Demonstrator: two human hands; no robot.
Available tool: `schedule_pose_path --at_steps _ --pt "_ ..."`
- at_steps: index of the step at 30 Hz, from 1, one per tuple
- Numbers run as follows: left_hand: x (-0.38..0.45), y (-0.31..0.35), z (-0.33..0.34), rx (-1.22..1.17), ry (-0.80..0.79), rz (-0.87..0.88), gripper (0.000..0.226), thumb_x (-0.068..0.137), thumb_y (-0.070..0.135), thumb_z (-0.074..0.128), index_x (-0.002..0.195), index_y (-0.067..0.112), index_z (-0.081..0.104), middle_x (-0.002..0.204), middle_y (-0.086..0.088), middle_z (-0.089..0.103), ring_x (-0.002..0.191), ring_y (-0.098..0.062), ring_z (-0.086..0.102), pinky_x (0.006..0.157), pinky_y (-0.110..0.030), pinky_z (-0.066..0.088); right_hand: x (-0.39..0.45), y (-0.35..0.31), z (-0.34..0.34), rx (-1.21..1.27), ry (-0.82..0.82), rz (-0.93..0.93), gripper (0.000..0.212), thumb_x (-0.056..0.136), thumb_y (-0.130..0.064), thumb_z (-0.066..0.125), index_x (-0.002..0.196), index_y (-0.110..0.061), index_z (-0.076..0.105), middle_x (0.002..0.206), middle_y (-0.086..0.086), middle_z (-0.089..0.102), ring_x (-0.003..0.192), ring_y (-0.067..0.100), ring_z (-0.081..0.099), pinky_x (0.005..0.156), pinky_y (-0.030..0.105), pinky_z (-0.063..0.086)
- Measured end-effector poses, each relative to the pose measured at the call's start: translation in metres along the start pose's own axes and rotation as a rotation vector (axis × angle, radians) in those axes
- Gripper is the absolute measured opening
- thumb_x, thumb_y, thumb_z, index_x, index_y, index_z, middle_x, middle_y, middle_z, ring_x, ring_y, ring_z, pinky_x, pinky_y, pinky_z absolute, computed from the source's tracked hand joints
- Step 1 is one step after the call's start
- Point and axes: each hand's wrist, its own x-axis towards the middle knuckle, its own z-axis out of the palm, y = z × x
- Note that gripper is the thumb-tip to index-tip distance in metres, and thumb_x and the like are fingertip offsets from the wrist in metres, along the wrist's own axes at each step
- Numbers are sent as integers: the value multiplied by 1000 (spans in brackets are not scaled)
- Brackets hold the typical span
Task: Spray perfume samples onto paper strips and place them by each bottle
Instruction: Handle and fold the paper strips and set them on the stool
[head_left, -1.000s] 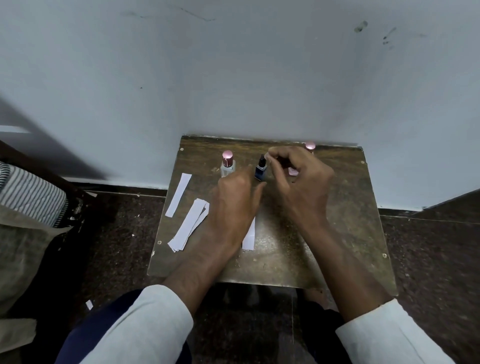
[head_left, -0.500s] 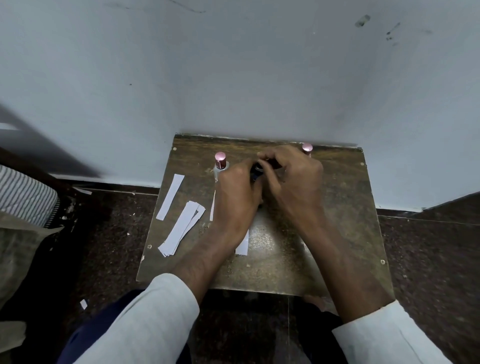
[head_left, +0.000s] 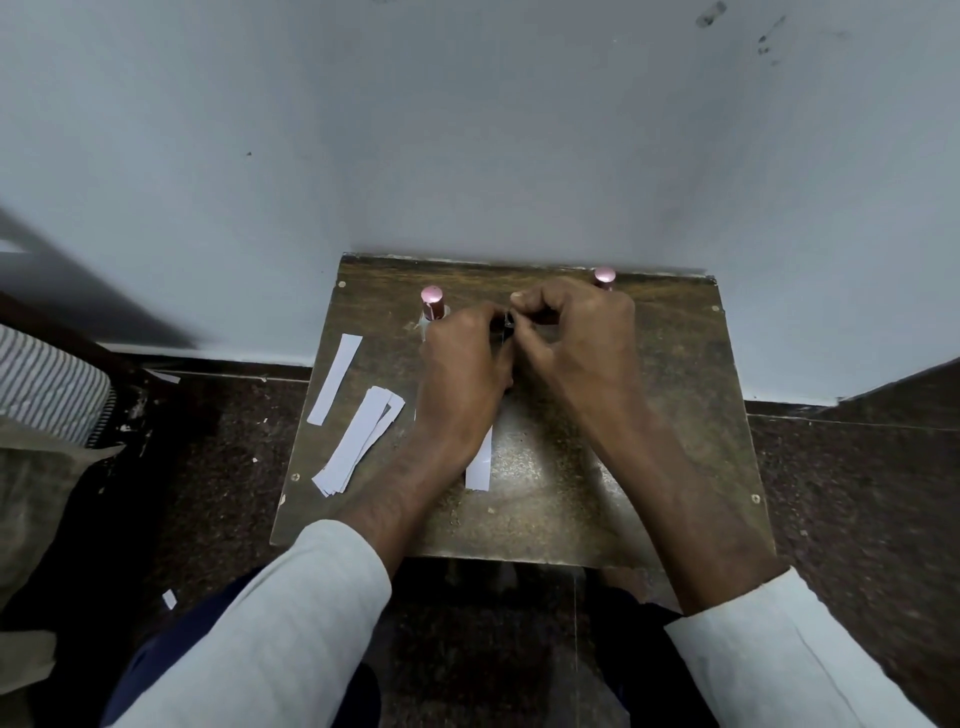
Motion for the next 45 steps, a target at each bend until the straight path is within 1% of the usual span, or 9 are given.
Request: schedule_pose_path --at_steps 12,17,20,23,28,32,35,41,45 --pt "-33 -15 -60 336 -184 286 14 95 23 80 109 22 83 98 3 82 79 -17 75 74 -35 61 -7 1 -6 -68 -81 -20 13 90 -11 75 101 -15 69 94 -6 74 85 9 68 84 46 60" --pt "-43 -32 -75 416 -309 262 25 95 44 77 119 38 78 111 14 76 97 -12 72 79 -41 62 -11 -3 -11 -51 -135 47 27 90 -12 80 114 -15 70 102 -15 68 90 -2 65 89 27 61" --pt "-49 -33 -73 462 -325 257 27 96 51 72 122 44 75 111 17 71 102 -14 71 77 -41 61 -14 -4 -8 -25 -160 93 31 89 -12 83 115 -16 66 102 -14 66 87 -10 61 83 4 52" --pt "-50 -34 -71 491 -308 234 30 97 54 70 126 45 72 112 17 68 100 -15 71 76 -39 60 -13 -8 -4 6 -178 131 35 89 -9 83 116 -15 62 103 -6 71 88 -2 66 76 -5 45" --pt "-45 -28 -65 480 -310 224 31 99 47 70 130 40 72 112 13 67 104 -17 69 76 -36 58 -14 -8 0 -6 -155 123 35 90 -9 82 118 -15 61 105 -5 72 93 6 69 78 -3 45" --pt "-39 -23 -56 483 -288 226 27 101 42 68 126 37 74 109 10 67 102 -20 69 71 -36 58 -12 -6 -1 -42 -71 103 40 91 -12 82 125 -13 62 107 -5 75 95 1 65 88 -1 41" --pt "-35 -19 -49 494 -255 218 25 101 41 68 125 38 74 108 11 67 100 -20 70 72 -38 60 -13 -5 -2 -45 -45 94 41 91 -11 82 127 -11 63 108 -1 76 94 -2 63 83 -5 39" --pt "-27 -15 -38 491 -219 176 34 102 42 66 135 39 69 117 9 68 103 -23 72 76 -39 61 -12 -1 1 -59 -59 72 39 92 -14 81 125 -16 61 105 -5 76 95 11 73 91 36 58" --pt "-23 -12 -34 535 -205 165 33 103 42 64 135 38 69 119 8 67 104 -25 72 74 -36 55 -11 2 1 -67 -112 63 38 91 -12 81 124 -15 62 103 -1 76 92 13 73 82 19 51"
